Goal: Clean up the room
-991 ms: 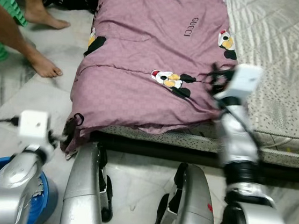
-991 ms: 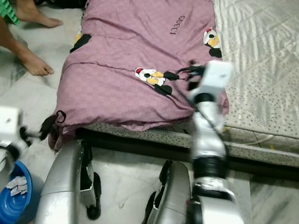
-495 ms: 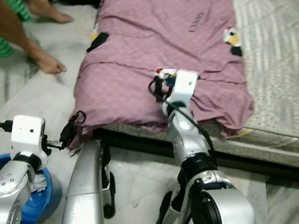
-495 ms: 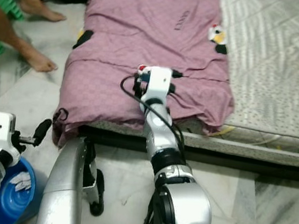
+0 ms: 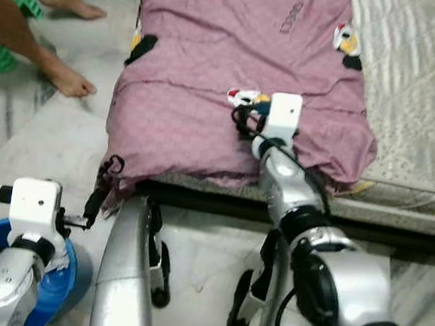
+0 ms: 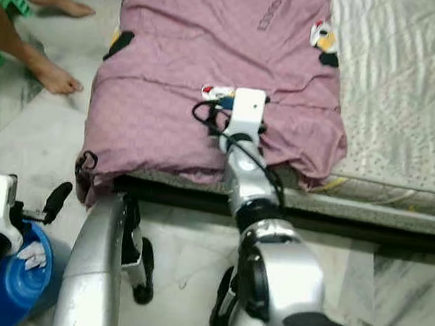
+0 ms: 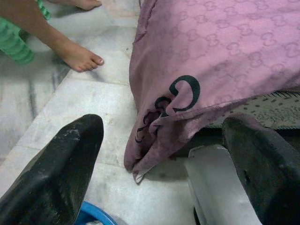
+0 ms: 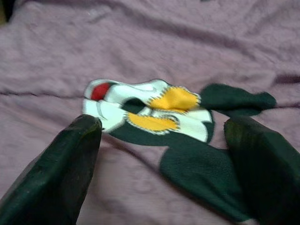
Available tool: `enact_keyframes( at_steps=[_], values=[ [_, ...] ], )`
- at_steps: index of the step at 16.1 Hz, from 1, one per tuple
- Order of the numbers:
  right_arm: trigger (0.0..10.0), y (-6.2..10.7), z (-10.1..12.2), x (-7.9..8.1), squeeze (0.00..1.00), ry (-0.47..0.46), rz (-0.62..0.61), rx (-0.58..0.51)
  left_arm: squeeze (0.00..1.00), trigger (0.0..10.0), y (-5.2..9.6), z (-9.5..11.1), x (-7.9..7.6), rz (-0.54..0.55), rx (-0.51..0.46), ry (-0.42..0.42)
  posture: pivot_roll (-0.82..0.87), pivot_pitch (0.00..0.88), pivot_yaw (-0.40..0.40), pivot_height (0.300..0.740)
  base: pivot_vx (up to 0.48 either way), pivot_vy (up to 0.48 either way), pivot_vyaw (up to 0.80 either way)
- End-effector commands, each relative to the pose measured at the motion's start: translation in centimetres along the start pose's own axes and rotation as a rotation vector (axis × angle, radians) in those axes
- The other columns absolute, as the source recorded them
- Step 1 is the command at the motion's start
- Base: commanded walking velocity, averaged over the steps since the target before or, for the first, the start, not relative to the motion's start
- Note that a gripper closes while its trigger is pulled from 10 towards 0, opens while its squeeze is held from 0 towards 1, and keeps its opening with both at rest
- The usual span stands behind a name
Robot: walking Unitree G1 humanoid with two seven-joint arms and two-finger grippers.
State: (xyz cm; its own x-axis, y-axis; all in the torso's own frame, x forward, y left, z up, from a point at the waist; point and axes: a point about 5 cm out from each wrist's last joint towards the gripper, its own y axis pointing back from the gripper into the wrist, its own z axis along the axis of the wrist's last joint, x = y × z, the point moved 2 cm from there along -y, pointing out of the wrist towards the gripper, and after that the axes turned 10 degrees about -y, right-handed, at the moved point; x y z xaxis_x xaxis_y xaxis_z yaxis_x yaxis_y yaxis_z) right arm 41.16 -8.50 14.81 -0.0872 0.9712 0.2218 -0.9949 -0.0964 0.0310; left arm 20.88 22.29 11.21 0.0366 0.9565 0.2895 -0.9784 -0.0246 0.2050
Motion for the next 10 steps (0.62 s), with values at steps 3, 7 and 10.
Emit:
enact_keyframes(
  at_steps=[3,7,10],
  values=[
    [10.0,0.3,-0.8,-4.0,1.0,0.012,-0.179,0.059,0.0,10.0,1.5,-0.5,-0.4,-0.036,0.049,-0.012,0.25,0.463,-0.003,0.561,0.0,0.0,0.0],
    [10.0,2.1,-3.5,-9.1,0.0,-0.21,-0.417,0.171,0.0,10.0,1.7,-0.4,-0.6,-0.055,0.059,-0.017,0.25,0.474,0.007,0.561,0.0,0.0,0.0],
    [10.0,4.5,-4.9,-13.8,0.0,-0.16,-0.59,0.22,0.0,10.0,1.5,-0.4,-0.5,-0.06,0.066,-0.023,0.25,0.465,0.008,0.561,0.0,0.0,0.0]
  ],
)
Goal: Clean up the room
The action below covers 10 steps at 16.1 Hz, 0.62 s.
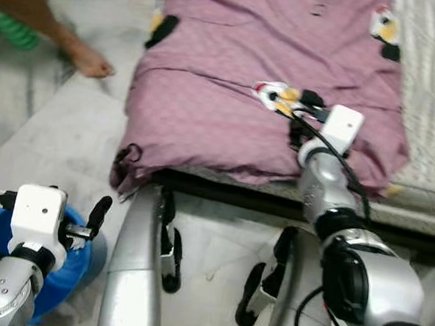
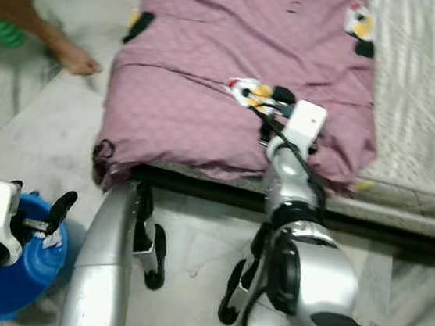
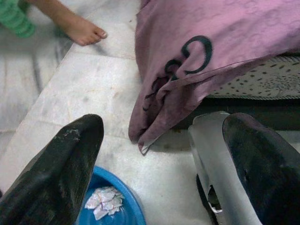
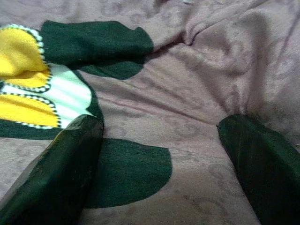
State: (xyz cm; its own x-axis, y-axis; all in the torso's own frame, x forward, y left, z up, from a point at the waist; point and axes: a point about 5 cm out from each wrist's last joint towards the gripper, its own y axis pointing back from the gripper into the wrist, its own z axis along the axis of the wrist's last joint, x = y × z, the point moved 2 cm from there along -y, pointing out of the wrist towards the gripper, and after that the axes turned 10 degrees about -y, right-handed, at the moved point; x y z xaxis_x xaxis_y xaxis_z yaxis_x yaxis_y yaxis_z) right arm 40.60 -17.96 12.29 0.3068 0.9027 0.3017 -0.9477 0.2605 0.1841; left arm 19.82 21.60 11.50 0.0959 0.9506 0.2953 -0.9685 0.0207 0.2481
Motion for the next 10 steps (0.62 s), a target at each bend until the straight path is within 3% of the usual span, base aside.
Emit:
enact_keyframes(
  at_steps=[1,5,7,10],
  values=[
    [10.0,1.1,-4.1,-6.3,0.0,-0.004,-0.237,0.163,0.0,10.0,0.3,-0.7,0.1,-0.005,0.038,-0.002,0.24,0.459,0.007,0.561,0.0,0.0,0.0],
    [10.0,3.4,-4.9,-13.9,0.0,-0.01,-0.399,0.138,0.0,10.0,-1.2,-0.6,-0.1,-0.015,0.02,0.004,0.19,0.41,0.005,0.561,0.0,0.0,0.0],
    [10.0,4.3,-4.6,-15.2,0.0,-0.059,-0.418,0.098,0.0,10.0,-1.8,-0.4,-0.3,-0.017,0.005,0.01,0.18,0.394,0.007,0.561,0.0,0.0,0.0],
    [10.0,4.7,-2.4,-14.9,0.0,-0.146,-0.331,-0.008,0.0,10.0,-2.6,-0.1,-0.5,-0.019,-0.02,0.028,0.15,0.36,0.01,0.561,0.0,0.0,0.0]
  ],
)
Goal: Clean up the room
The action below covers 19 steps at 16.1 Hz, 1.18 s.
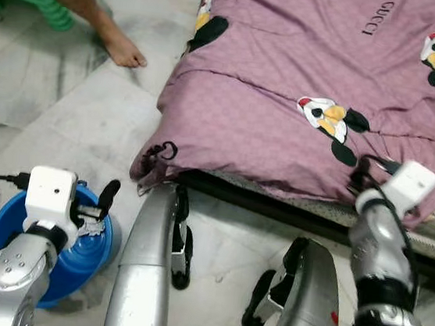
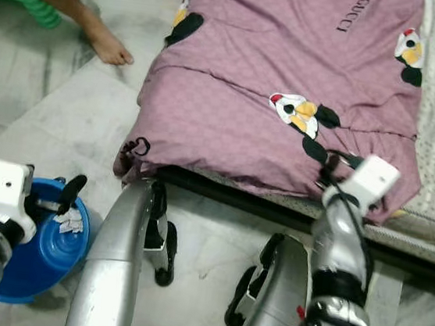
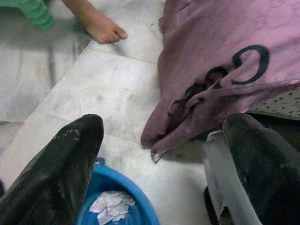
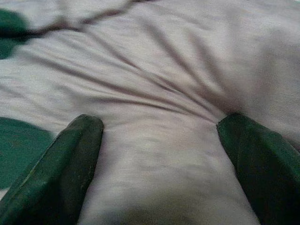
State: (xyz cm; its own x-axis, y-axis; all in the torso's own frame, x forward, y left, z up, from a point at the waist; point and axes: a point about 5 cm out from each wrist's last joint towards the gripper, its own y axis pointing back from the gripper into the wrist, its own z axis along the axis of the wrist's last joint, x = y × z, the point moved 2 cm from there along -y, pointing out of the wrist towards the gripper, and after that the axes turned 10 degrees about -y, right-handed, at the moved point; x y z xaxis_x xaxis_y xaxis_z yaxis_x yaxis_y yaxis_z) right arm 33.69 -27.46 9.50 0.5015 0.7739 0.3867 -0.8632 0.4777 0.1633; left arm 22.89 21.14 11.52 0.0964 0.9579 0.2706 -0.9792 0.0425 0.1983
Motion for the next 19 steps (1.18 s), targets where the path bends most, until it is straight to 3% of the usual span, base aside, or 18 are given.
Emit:
enact_keyframes(
  at_steps=[1,3,6,11,13,14,18,19],
  values=[
    [10.0,0.6,-1.4,-3.6,0.0,-0.018,-0.118,0.073,0.0,10.0,0.2,-1.0,-0.3,-0.013,0.032,0.007,0.15,0.356,0.01,0.561,0.0,0.0,0.0],
    [10.0,0.4,-0.4,-3.0,0.0,0.008,-0.123,0.052,0.0,10.0,-0.2,-1.0,-0.5,-0.011,0.029,0.01,0.15,0.336,0.005,0.561,0.0,0.0,0.0],
    [10.0,0.8,-1.3,-3.4,0.0,0.083,-0.177,0.136,0.0,10.0,-0.9,-1.2,-0.4,0.005,0.029,0.024,0.14,0.3,-0.006,0.561,0.0,0.0,0.0],
    [10.0,3.0,-1.3,0.9,0.0,0.28,0.136,0.124,0.0,10.0,-1.4,-1.4,-0.7,-0.015,0.007,0.031,0.08,0.225,-0.002,0.561,0.0,0.0,0.0],
    [10.0,5.2,-0.5,3.2,0.0,0.374,0.325,0.046,0.0,10.0,-2.5,-1.1,-0.9,-0.004,-0.025,0.05,0.04,0.168,-0.007,0.561,0.0,0.0,0.0],
    [10.0,5.9,0.3,3.9,0.0,0.378,0.36,-0.022,0.0,10.0,-2.8,-0.9,-1.0,0.009,-0.046,0.06,0.03,0.143,-0.006,0.561,0.0,0.0,0.0],
    [10.0,7.8,2.4,5.0,0.0,0.353,0.377,-0.212,0.0,10.0,-3.4,-0.9,-1.5,0.04,-0.087,0.088,-0.01,0.046,0.002,0.561,0.0,0.0,0.0],
    [10.0,8.3,2.2,5.1,0.0,0.354,0.393,-0.215,0.0,10.0,-3.5,-1.1,-1.7,0.037,-0.09,0.095,-0.02,0.027,0.004,0.561,0.0,0.0,0.0]
  ],
)
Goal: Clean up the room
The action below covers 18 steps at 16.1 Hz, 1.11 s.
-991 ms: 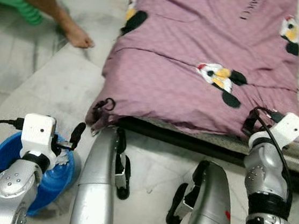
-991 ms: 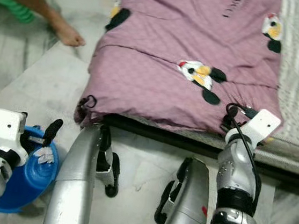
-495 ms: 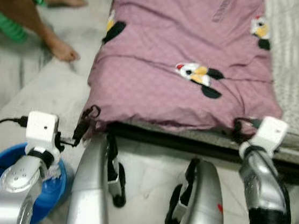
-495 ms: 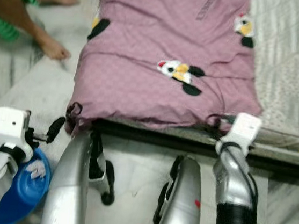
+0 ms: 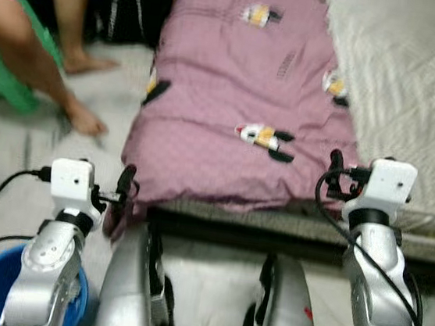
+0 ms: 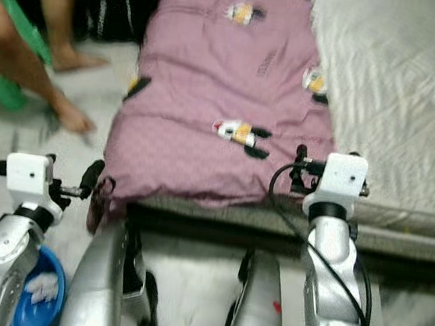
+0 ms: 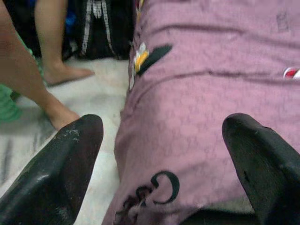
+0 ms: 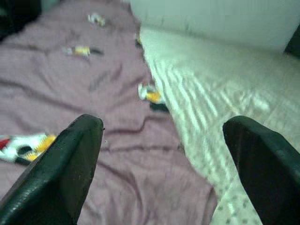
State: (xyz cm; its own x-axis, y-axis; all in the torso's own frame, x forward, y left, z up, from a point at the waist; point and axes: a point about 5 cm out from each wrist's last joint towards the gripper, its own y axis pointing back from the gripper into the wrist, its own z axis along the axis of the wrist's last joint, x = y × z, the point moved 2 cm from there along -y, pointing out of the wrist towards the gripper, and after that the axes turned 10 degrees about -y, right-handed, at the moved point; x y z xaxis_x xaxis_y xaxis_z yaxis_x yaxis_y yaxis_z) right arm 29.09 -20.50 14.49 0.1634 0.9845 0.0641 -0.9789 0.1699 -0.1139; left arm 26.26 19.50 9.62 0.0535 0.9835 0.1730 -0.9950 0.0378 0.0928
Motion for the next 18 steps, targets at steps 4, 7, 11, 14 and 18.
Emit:
enact_keyframes(
  at_steps=[4,7,11,14,18],
  values=[
    [10.0,2.5,-2.4,2.4,0.0,-0.186,0.152,0.115,0.0,10.0,-1.7,-0.1,-1.4,-0.029,-0.036,0.03,-0.05,0.0,-0.003,0.561,0.0,0.0,0.0],
    [10.0,2.8,-2.9,3.0,0.0,-0.233,0.19,0.124,0.0,10.0,-2.3,-0.2,-1.6,-0.05,-0.057,0.052,-0.05,0.0,-0.007,0.571,0.0,0.0,0.0],
    [10.0,2.2,-2.7,3.9,0.0,-0.252,0.219,0.117,0.0,10.0,-2.9,-0.3,-2.2,-0.066,-0.063,0.051,-0.06,0.0,0.005,0.626,0.0,0.0,0.0],
    [10.0,2.2,-2.7,4.0,0.0,-0.26,0.225,0.117,0.0,10.0,-3.0,-0.4,-2.2,-0.071,-0.065,0.049,-0.06,0.0,0.006,0.661,0.0,0.0,0.0],
    [10.0,1.9,-2.7,4.1,0.0,-0.255,0.233,0.117,0.0,10.0,-3.1,-0.8,-2.5,-0.075,-0.058,0.053,-0.07,0.0,0.009,0.711,0.0,0.0,0.0]
  ],
)
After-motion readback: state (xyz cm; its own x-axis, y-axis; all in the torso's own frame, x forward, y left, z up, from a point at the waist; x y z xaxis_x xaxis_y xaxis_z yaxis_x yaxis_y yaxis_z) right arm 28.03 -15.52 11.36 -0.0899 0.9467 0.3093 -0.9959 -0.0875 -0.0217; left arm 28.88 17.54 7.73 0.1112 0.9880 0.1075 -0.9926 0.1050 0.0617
